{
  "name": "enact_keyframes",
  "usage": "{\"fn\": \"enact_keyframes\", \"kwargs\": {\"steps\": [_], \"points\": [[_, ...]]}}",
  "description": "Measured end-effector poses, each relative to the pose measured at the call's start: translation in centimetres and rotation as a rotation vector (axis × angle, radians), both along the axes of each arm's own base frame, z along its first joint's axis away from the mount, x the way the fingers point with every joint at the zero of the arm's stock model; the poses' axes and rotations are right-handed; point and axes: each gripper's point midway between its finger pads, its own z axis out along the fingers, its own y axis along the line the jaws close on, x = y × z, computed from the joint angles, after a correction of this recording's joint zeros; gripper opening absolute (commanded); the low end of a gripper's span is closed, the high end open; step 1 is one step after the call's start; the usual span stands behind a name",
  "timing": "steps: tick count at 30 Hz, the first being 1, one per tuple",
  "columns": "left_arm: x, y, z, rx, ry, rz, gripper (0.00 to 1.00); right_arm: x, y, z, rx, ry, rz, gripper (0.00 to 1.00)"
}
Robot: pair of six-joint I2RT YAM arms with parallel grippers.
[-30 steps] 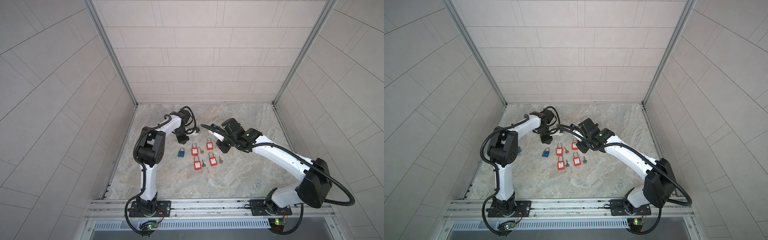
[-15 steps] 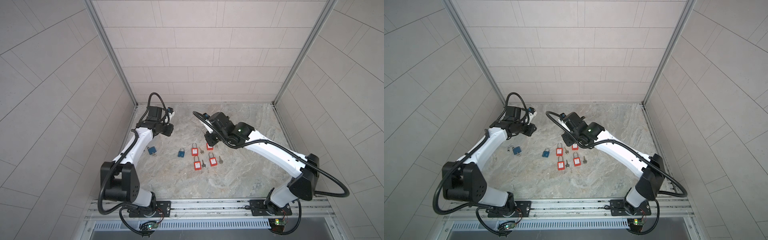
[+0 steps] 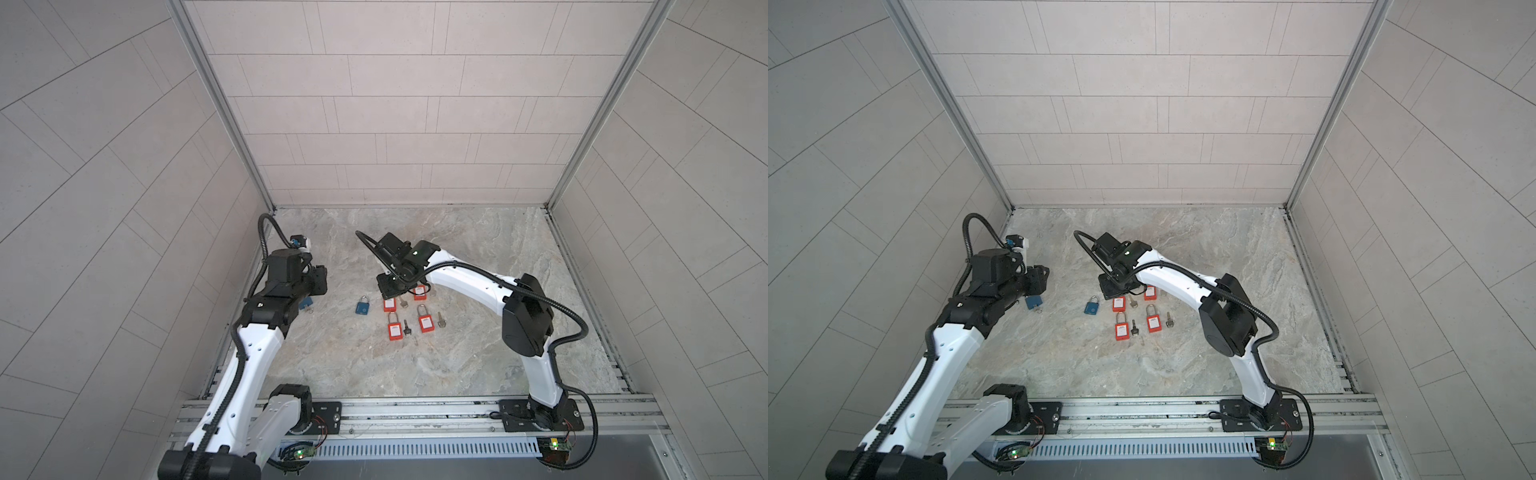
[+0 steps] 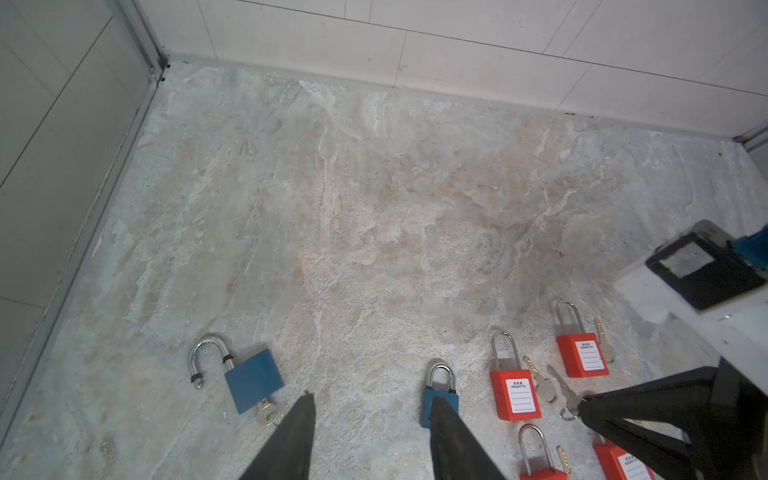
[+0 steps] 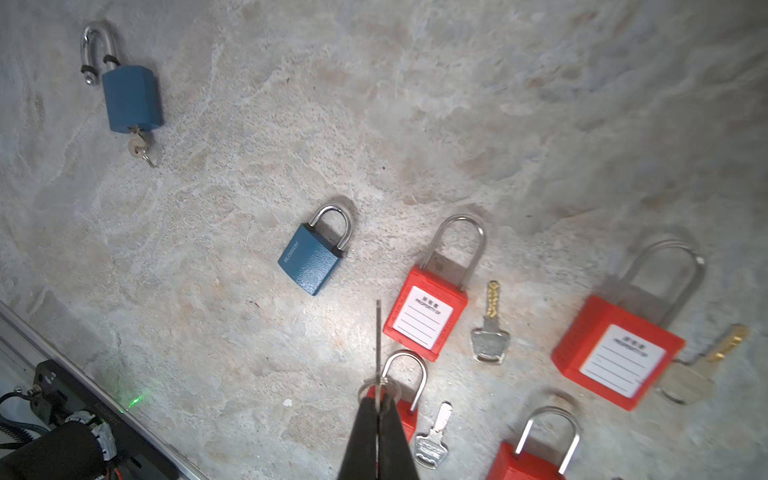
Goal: Lock with the key
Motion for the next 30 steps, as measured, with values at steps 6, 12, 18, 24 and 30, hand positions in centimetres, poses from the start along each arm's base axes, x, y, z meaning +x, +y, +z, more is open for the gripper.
{"fn": "enact_keyframes", "kwargs": {"steps": [6, 12, 18, 24, 30], "points": [[-0.7, 1.4, -1.3, -0.043, 0.064, 0.101, 0.56, 0.0, 1.7, -1.4, 0.012, 0.077, -0.027, 0.00], [-1.0, 1.4, -3.8, -0.084, 0.173, 0.131, 0.57, -0.3, 2.5, -3.9, -0.011, 0.146, -0.039, 0.00], [-1.1, 1.1, -4.8, -0.114, 0.215, 0.134, 0.57, -1.0, 2.8, -6.3, -0.049, 0.206, -0.047, 0.00], [-1.4, 1.2, -5.4, -0.119, 0.234, 0.146, 0.57, -0.9, 3.3, -7.6, -0.055, 0.240, -0.053, 0.04], [-1.6, 1.7, -6.1, -0.117, 0.259, 0.165, 0.68, -0.8, 4.0, -8.0, -0.044, 0.254, -0.052, 0.23]]}}
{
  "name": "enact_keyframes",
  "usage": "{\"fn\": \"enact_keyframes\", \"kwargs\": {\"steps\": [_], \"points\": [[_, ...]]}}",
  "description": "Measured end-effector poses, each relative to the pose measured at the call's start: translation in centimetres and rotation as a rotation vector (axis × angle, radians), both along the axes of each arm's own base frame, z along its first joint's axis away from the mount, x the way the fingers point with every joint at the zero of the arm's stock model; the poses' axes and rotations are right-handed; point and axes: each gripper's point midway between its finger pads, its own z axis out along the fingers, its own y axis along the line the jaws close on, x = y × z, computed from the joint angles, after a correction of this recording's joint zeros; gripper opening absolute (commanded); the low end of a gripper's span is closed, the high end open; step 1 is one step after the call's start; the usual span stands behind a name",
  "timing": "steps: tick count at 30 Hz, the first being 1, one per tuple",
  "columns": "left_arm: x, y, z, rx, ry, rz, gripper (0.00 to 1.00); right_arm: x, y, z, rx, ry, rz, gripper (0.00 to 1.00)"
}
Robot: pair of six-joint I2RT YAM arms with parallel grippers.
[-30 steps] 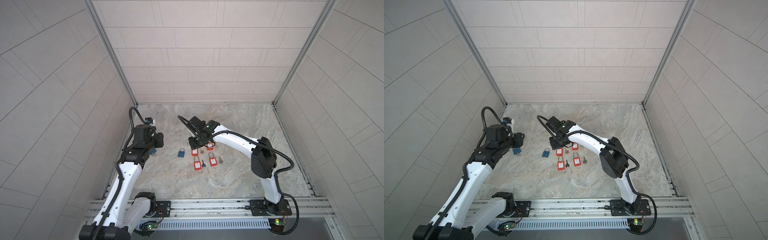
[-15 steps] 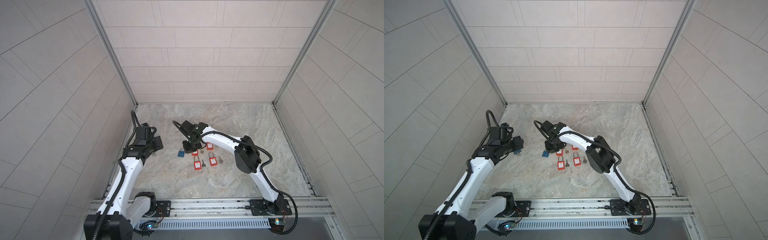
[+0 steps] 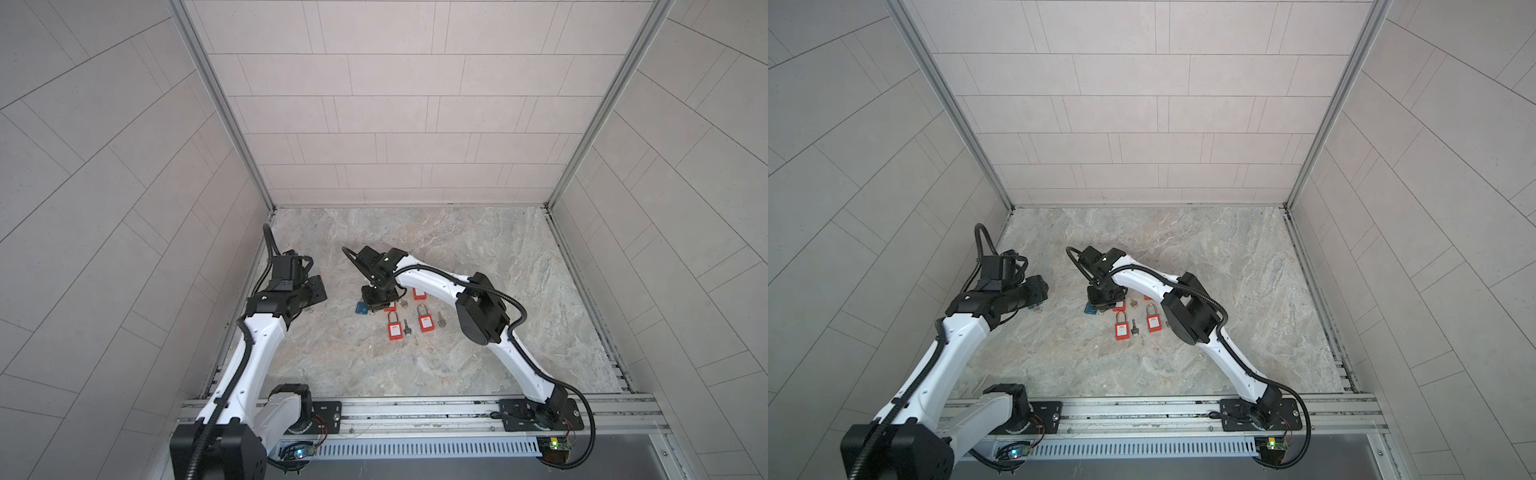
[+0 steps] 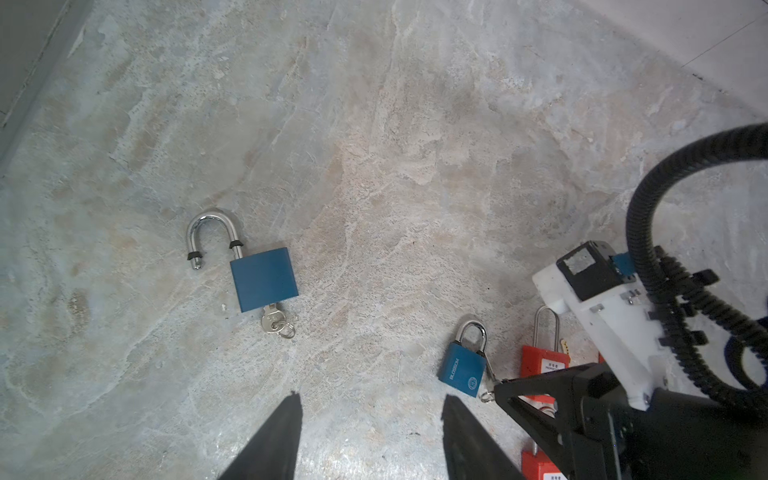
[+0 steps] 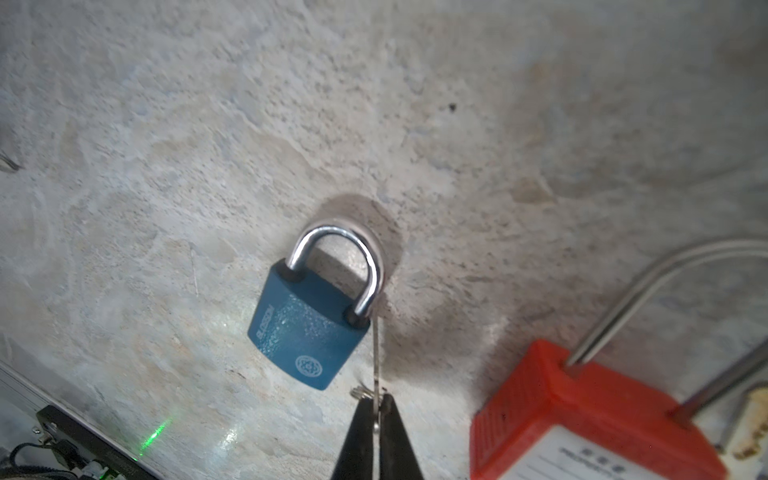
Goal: Lock with the key
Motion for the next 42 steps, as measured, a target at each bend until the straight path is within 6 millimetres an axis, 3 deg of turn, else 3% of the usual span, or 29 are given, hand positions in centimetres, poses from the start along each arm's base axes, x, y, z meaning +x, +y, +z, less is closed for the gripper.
{"fn": "enact_keyframes", "kwargs": {"steps": [4, 10, 14, 20, 24, 27, 32, 42], "points": [[-0.2, 0.4, -1.2, 0.005, 0.062, 0.009, 0.73, 0.1, -0.2, -0.2, -0.016, -0.019, 0.003, 0.35], [0.5, 1.3, -2.0, 0.028, 0.145, 0.022, 0.74, -0.1, -1.2, 0.5, -0.046, -0.073, 0.015, 0.40], [1.6, 2.5, -2.6, 0.031, 0.210, 0.054, 0.75, 0.2, -1.7, 3.3, -0.031, -0.154, 0.044, 0.42], [4.3, 5.2, -4.1, 0.027, 0.358, 0.114, 0.75, 0.5, -2.9, 9.4, 0.030, -0.322, 0.100, 0.44], [6.0, 6.1, -6.2, 0.024, 0.441, 0.115, 0.72, 0.4, -4.0, 11.7, 0.049, -0.412, 0.137, 0.44], [6.7, 6.1, -7.9, 0.016, 0.502, 0.100, 0.71, 0.3, -4.5, 11.8, 0.038, -0.441, 0.169, 0.44], [7.3, 6.2, -10.2, 0.013, 0.575, 0.091, 0.69, -0.2, -5.3, 9.9, -0.005, -0.438, 0.225, 0.44], [6.7, 6.2, -12.2, -0.002, 0.625, 0.122, 0.66, -0.4, -6.1, 8.5, -0.033, -0.441, 0.288, 0.43]]}}
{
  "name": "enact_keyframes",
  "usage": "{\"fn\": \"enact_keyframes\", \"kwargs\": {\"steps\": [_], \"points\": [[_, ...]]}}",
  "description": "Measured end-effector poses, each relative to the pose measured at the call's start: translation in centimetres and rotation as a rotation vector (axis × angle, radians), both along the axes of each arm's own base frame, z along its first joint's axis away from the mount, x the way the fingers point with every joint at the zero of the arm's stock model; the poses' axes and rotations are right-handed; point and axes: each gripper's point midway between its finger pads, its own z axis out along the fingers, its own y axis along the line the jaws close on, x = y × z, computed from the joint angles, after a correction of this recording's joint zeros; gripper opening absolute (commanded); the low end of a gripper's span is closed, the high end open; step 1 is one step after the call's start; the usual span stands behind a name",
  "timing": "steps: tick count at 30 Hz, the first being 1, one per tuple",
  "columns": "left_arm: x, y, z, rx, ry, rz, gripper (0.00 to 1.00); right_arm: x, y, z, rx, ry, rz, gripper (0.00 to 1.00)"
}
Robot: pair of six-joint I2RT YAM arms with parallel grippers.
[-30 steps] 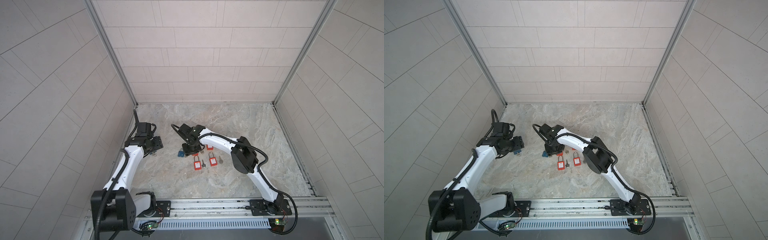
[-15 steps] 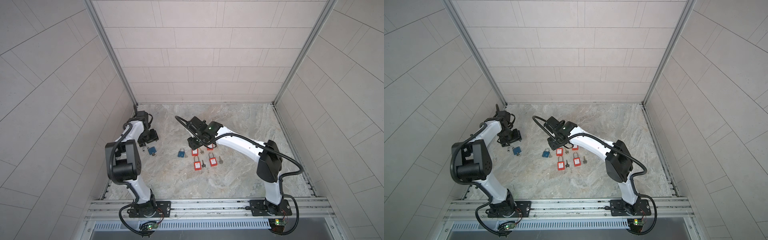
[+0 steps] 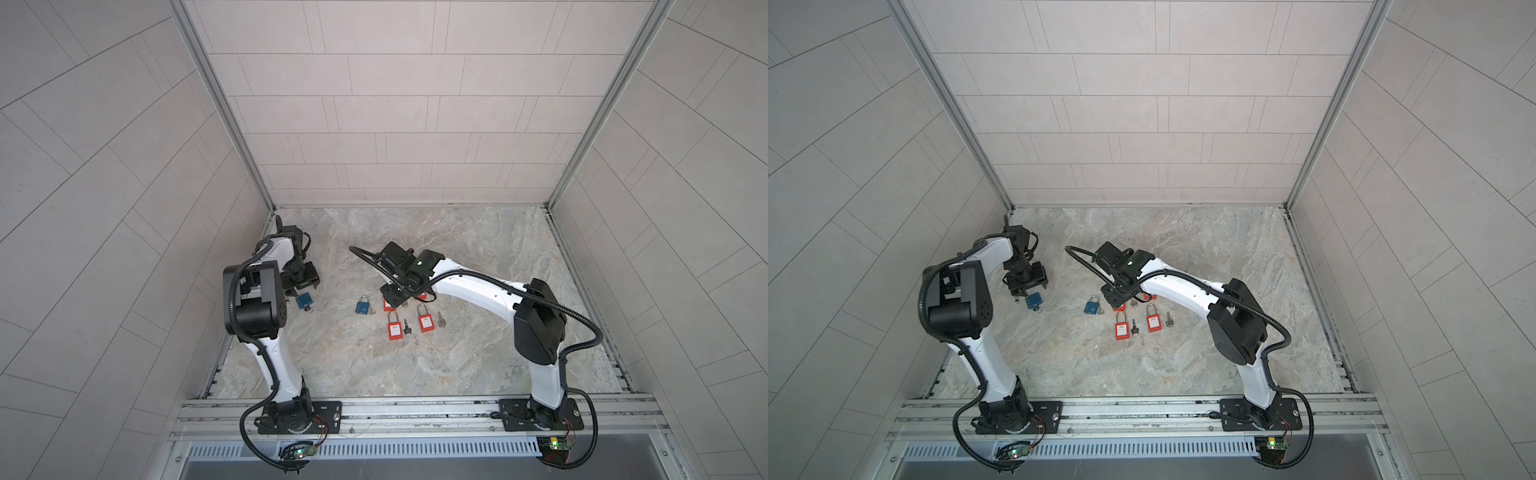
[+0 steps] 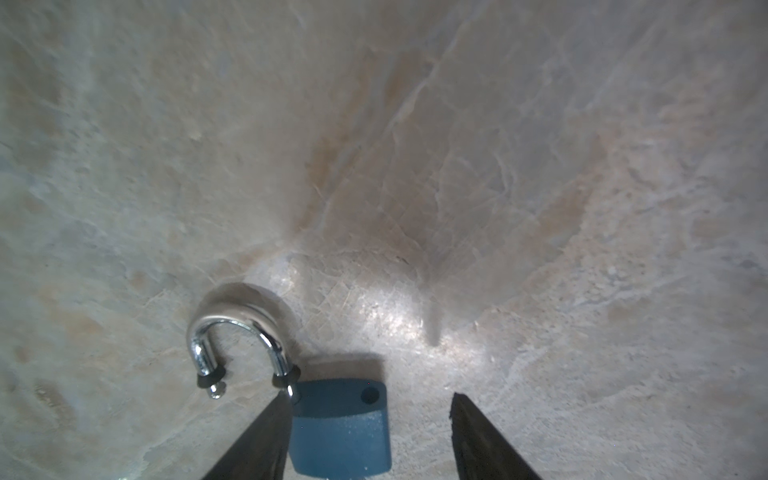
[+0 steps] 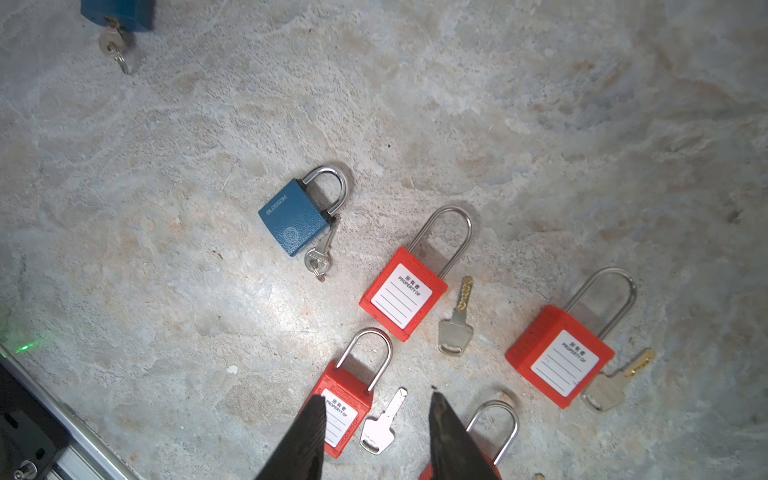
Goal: Lock with the key
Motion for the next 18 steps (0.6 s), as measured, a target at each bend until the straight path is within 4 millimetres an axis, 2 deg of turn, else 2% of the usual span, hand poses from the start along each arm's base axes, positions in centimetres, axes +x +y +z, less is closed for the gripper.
{"fn": "enact_keyframes", "kwargs": {"steps": [7, 18], "points": [[-1.9, -0.2, -1.5, -0.001, 0.044, 0.037, 0.65, 0.0, -0.7, 0.4, 0.000, -0.010, 0.013, 0.43], [-3.9, -0.9, -1.4, -0.017, 0.008, 0.135, 0.60, -0.4, -1.3, 0.5, -0.005, -0.017, 0.037, 0.42]]}}
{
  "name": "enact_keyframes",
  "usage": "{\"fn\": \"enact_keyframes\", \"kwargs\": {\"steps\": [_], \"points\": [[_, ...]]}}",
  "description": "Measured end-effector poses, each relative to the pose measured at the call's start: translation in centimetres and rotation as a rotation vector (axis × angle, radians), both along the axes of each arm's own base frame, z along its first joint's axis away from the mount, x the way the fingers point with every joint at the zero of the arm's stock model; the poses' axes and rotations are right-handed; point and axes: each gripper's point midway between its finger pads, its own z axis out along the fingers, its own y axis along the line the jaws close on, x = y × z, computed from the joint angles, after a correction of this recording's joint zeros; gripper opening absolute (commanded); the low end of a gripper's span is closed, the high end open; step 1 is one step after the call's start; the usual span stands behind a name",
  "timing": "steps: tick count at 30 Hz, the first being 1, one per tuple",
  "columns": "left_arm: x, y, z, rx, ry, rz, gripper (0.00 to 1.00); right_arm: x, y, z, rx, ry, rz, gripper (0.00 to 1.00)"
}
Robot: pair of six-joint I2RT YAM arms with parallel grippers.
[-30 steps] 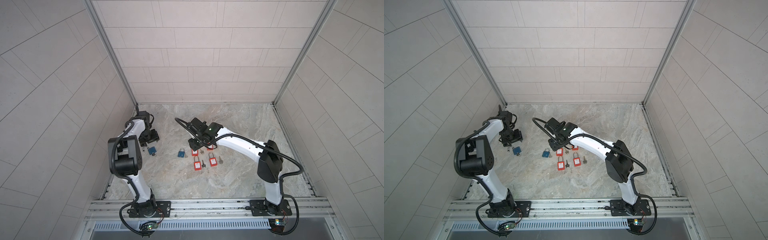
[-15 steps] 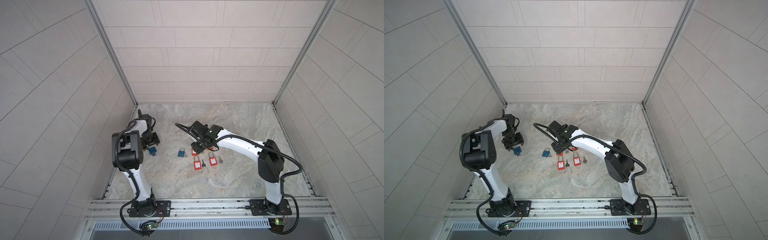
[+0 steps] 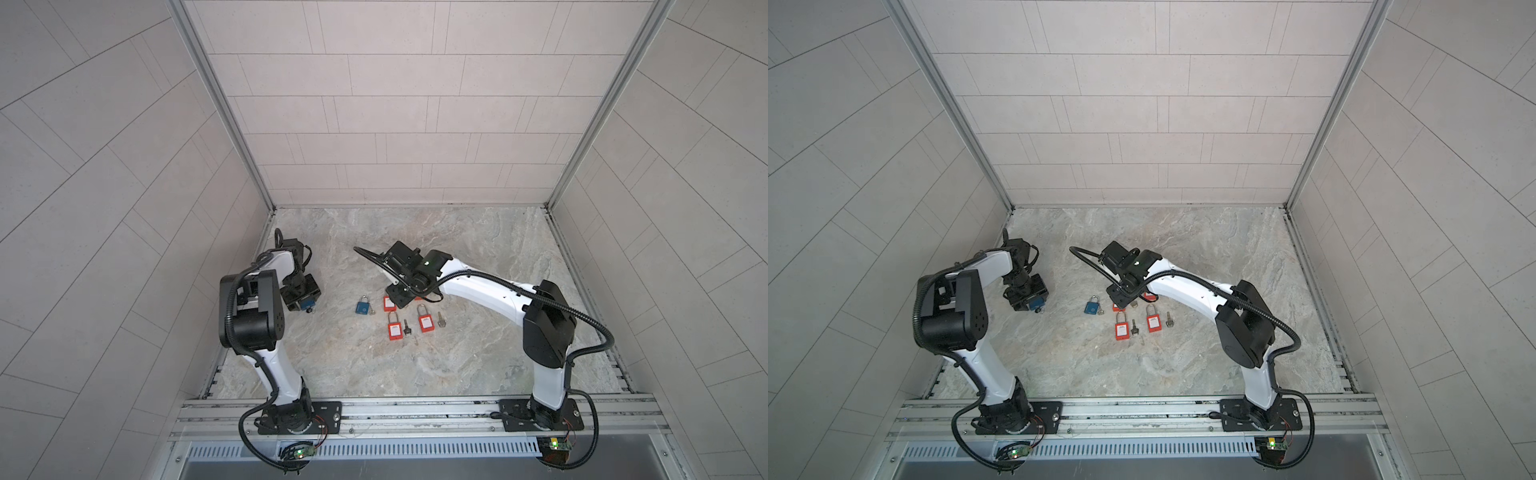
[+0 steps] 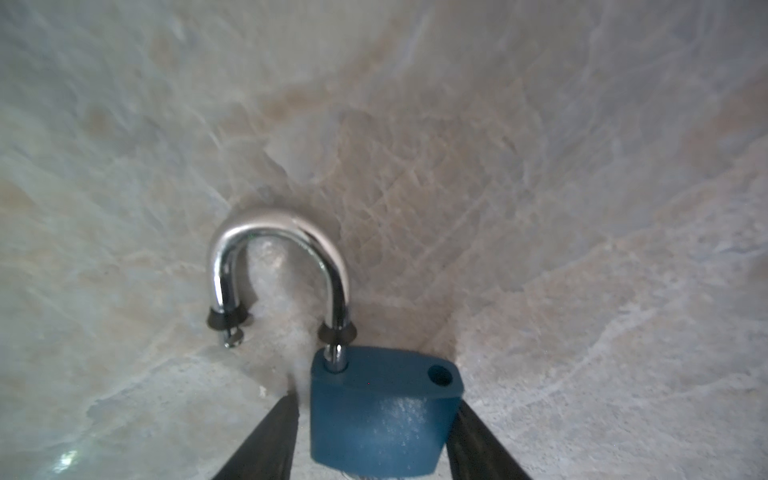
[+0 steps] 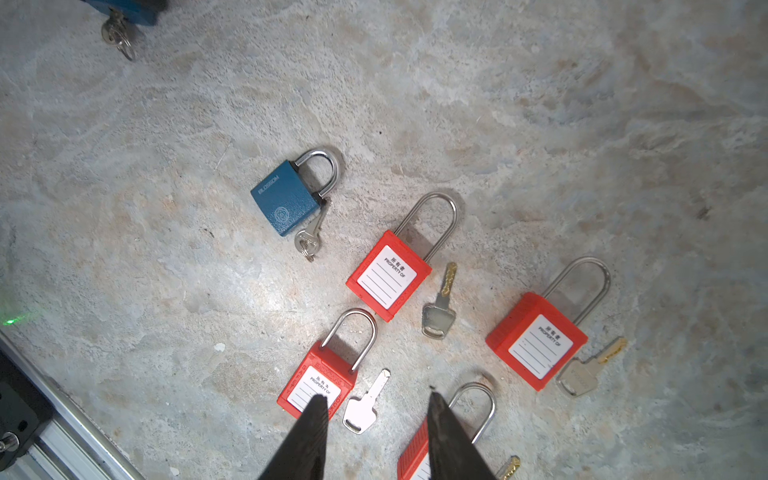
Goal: Lock with the key
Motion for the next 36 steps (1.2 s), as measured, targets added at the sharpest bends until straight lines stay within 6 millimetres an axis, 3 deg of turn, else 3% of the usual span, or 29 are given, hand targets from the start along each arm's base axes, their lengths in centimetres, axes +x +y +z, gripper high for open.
{"fn": "enact_keyframes", "kwargs": {"steps": [9, 14, 23, 30, 36], "points": [[-1.7, -0.9, -0.1, -0.031, -0.068, 0.118, 0.54, -0.1, -0.2, 0.4, 0.004, -0.011, 0.013, 0.41], [-2.2, -0.8, 0.2, -0.018, -0.066, 0.105, 0.61, -0.2, -0.2, 0.6, 0.006, -0.015, 0.014, 0.41], [0.6, 1.0, 1.3, 0.067, -0.058, -0.062, 0.61, -0.2, -0.3, 0.7, 0.007, -0.015, 0.013, 0.41], [0.9, 1.2, 0.0, 0.067, 0.003, -0.145, 0.55, -0.3, -0.4, 0.7, 0.003, -0.012, 0.012, 0.41], [0.7, 1.2, 0.1, 0.077, 0.016, -0.178, 0.49, -0.3, -0.4, 0.7, 0.004, -0.011, 0.008, 0.41]]}}
